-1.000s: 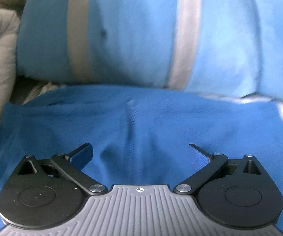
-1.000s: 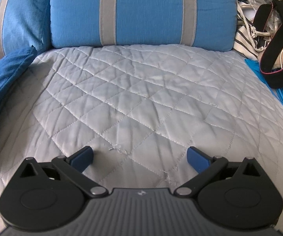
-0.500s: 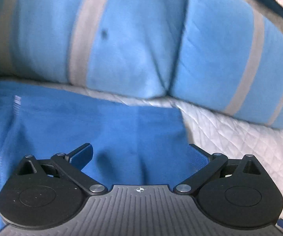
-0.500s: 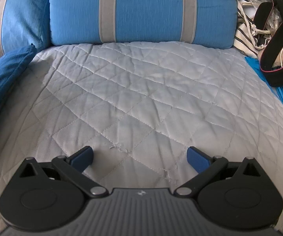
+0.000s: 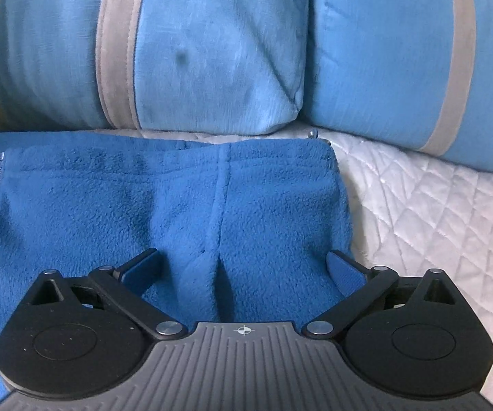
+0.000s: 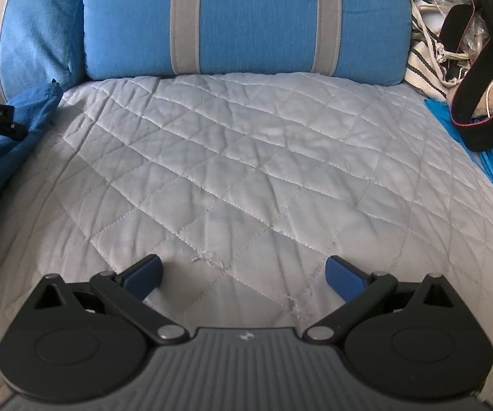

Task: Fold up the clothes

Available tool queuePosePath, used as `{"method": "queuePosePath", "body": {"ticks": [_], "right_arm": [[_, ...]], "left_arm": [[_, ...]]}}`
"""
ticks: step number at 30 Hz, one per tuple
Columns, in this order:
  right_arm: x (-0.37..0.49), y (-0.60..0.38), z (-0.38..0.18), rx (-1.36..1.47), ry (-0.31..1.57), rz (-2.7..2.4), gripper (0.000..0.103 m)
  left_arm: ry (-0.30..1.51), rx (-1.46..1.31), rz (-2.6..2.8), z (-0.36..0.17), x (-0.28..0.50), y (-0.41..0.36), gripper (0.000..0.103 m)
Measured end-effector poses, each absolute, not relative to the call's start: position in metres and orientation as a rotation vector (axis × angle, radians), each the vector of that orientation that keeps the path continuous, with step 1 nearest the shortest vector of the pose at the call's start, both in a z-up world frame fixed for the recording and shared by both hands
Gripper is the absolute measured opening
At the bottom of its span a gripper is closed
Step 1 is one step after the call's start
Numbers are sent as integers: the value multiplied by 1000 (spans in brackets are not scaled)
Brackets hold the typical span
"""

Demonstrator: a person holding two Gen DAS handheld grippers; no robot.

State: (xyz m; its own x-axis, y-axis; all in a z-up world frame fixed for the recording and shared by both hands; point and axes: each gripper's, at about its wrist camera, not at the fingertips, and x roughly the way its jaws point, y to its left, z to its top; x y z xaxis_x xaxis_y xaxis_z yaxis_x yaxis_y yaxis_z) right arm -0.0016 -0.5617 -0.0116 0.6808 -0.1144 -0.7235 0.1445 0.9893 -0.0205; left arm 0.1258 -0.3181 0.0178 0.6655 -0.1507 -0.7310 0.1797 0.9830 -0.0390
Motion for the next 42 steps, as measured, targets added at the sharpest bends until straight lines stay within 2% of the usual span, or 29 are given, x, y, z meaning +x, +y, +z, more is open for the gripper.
{"method": "queuePosePath", "body": {"ticks": [8, 20, 32, 38, 42], "right_arm": [[-1, -561, -13, 37, 802, -145, 103], [-3, -560, -11, 45, 813, -160, 103], [-6, -562, -9, 43, 833, -125, 102], [-6, -565, -1, 46, 941, -91, 102], [-14, -571, 4, 37, 1010, -30, 103]], "left_arm": [[841, -141, -211, 36, 89, -291, 103], [871, 56, -323, 51, 11, -294, 103], [842, 198, -245, 21, -4, -317, 103], [818, 239, -204, 29, -32, -323, 103], [857, 158, -177, 38, -50, -318, 103]]}}
